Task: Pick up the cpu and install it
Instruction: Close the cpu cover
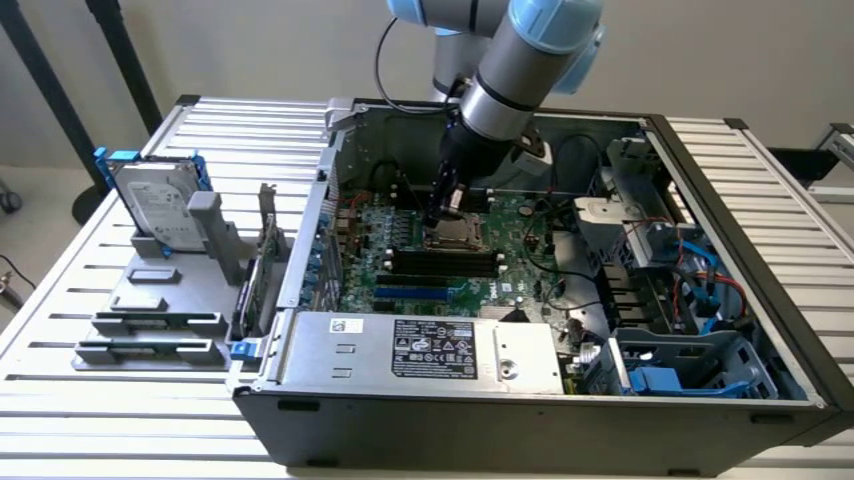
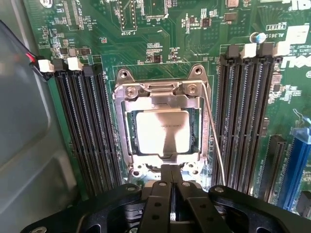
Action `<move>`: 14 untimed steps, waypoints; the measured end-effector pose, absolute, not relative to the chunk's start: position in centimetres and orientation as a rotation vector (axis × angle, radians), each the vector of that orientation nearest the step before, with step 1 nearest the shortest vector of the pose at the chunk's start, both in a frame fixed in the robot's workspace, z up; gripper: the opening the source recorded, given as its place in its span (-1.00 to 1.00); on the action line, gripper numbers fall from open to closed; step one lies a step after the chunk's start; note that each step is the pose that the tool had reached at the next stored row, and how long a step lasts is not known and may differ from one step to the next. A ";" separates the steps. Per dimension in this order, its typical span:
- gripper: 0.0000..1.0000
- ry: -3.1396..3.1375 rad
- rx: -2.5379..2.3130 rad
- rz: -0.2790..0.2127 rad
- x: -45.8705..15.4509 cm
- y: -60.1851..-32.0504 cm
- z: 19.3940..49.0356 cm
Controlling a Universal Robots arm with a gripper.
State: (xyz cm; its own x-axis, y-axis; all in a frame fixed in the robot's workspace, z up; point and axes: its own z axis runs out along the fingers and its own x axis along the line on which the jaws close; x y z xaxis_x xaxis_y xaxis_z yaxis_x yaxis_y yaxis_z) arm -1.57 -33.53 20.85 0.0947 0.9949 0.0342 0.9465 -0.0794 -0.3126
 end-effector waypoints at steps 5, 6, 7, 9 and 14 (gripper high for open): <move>-0.79 -1.934 -2.121 0.274 -1.8 -34.1 21.4; -0.79 -1.934 -2.121 0.274 -1.9 -34.2 21.5; -0.79 -1.933 -2.121 0.274 -1.9 -34.4 21.6; -0.79 -1.933 -2.122 0.274 -2.1 -34.6 21.8; -0.79 -1.931 -2.121 0.273 -3.0 -34.9 22.0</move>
State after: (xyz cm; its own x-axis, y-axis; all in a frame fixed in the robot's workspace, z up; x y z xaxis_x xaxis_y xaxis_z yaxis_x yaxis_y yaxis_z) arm -3.02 -34.90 22.04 0.0990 0.9945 0.0356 0.9457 -0.0829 -0.3142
